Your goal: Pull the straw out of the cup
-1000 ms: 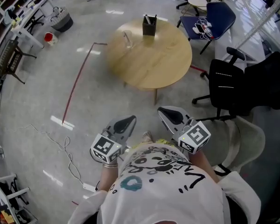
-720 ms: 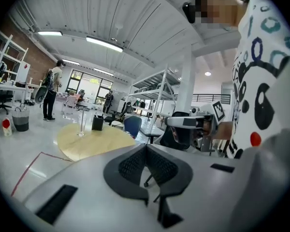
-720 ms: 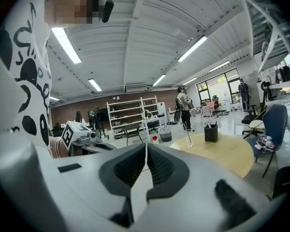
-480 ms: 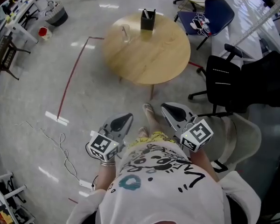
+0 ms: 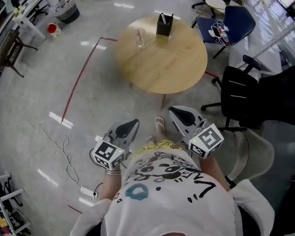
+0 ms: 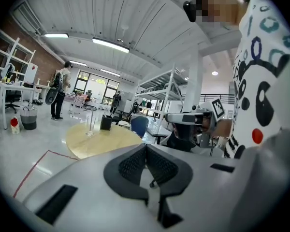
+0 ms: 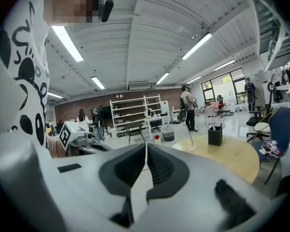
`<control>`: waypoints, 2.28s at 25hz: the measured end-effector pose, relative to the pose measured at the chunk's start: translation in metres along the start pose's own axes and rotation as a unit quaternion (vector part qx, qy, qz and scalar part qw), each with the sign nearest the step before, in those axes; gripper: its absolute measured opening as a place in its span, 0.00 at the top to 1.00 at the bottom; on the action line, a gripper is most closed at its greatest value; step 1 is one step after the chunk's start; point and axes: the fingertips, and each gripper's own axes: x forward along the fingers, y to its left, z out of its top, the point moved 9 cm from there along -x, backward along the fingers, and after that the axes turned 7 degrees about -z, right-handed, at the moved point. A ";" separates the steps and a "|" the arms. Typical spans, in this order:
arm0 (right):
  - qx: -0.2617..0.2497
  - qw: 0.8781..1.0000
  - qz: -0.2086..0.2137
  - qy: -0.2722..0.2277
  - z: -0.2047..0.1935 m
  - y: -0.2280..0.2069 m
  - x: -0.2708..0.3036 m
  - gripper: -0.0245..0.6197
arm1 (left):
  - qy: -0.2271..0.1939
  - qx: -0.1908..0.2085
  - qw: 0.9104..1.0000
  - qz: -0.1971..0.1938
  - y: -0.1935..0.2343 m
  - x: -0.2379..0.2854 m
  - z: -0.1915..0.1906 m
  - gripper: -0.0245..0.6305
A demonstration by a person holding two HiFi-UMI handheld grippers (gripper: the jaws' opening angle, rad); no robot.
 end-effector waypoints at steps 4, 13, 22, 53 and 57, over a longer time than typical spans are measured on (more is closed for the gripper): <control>0.003 1.000 0.003 0.001 0.001 -0.013 0.007 0.92 | -0.003 -0.001 1.000 0.005 0.009 0.010 0.006 0.94; 0.006 1.000 0.012 -0.001 0.014 -0.064 0.033 0.92 | -0.003 0.006 1.000 0.014 0.039 0.051 0.035 0.94; 0.011 0.999 0.030 0.005 0.022 -0.115 0.055 0.92 | 0.000 0.001 1.000 0.031 0.062 0.095 0.054 0.94; 0.009 0.997 0.070 0.029 0.033 -0.200 0.094 0.92 | -0.015 -0.009 0.996 0.093 0.084 0.147 0.077 0.94; 0.000 0.995 0.091 0.032 0.037 -0.203 0.112 0.92 | -0.012 -0.020 0.993 0.112 0.088 0.142 0.074 0.94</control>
